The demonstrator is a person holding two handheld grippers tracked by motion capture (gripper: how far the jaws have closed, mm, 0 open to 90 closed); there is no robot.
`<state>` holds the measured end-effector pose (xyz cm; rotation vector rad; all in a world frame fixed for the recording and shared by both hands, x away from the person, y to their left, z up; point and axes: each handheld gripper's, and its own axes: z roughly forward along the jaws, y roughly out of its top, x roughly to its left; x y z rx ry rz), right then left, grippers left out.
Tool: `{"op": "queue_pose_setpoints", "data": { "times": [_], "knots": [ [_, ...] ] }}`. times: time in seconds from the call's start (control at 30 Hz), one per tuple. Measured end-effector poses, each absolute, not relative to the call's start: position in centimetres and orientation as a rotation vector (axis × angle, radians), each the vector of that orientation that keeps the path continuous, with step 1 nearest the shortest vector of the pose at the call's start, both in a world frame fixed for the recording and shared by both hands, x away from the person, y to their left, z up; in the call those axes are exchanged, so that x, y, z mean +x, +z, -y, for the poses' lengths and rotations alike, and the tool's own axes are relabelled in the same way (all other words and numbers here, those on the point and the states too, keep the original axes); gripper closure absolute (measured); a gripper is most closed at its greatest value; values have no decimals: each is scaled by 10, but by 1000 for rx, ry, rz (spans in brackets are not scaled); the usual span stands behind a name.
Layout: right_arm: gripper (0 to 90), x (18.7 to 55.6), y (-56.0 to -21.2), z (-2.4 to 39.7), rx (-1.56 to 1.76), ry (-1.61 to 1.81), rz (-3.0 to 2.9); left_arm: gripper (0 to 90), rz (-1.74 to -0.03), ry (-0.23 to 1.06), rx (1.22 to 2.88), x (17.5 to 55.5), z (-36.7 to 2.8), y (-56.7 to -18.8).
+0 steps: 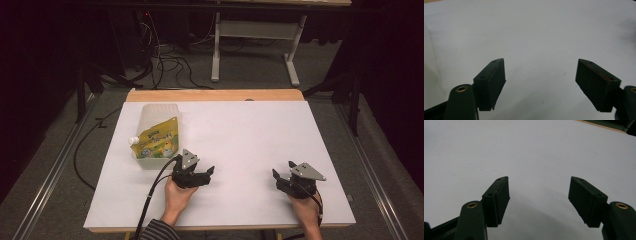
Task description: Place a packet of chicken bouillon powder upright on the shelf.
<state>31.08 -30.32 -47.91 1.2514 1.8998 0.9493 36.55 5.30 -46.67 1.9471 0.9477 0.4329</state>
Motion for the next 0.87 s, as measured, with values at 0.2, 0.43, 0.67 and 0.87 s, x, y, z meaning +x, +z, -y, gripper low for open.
{"op": "queue_pose_setpoints", "data": {
  "times": [0.2, 0.43, 0.67, 0.87],
  "knots": [
    [336, 311, -479, 303, 1250, 950, -1899, 240, -964, 434, 1945, 367, -52, -469],
    [337, 311, -479, 302, 1258, 947, -1901, 245, -976, 454, 1938, 367, -53, -474],
    [340, 311, -479, 302, 1257, 933, -1905, 245, -987, 479, 1958, 365, -50, -483],
    [339, 312, -480, 301, 1258, 928, -1910, 242, -992, 486, 1954, 365, -50, -483]
  ]
}}
